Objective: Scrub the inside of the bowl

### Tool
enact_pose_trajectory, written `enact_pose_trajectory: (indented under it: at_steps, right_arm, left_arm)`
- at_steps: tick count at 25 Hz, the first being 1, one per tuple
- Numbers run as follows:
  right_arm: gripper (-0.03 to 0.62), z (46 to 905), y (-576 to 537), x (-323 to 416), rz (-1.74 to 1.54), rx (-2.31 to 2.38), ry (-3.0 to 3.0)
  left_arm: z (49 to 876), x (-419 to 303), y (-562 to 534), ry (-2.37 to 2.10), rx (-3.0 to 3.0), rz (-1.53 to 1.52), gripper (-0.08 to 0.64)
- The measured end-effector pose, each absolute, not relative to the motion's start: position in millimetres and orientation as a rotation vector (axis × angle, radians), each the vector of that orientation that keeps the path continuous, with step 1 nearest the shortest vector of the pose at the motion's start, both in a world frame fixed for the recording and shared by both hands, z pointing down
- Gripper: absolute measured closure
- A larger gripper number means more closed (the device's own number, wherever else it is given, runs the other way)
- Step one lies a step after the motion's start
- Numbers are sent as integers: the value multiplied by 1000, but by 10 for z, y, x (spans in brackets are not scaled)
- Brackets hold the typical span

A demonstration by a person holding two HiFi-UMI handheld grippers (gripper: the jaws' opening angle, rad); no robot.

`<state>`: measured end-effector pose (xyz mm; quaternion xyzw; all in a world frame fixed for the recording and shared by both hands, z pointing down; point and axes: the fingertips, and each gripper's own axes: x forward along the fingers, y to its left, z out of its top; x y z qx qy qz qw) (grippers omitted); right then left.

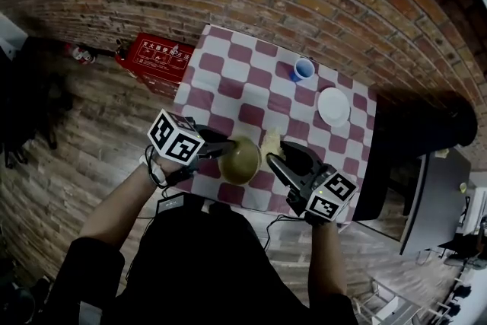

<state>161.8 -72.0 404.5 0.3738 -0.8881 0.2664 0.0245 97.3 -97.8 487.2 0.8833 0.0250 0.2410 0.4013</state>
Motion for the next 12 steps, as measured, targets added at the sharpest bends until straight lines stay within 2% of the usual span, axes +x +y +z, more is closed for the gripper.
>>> enact_pose_trajectory:
  at_steps: [12]
  right_arm:
    - [439, 4322, -459, 1375, 1272, 289, -2720]
  left_arm:
    - [4367, 1191, -250, 656, 2960, 1047, 534]
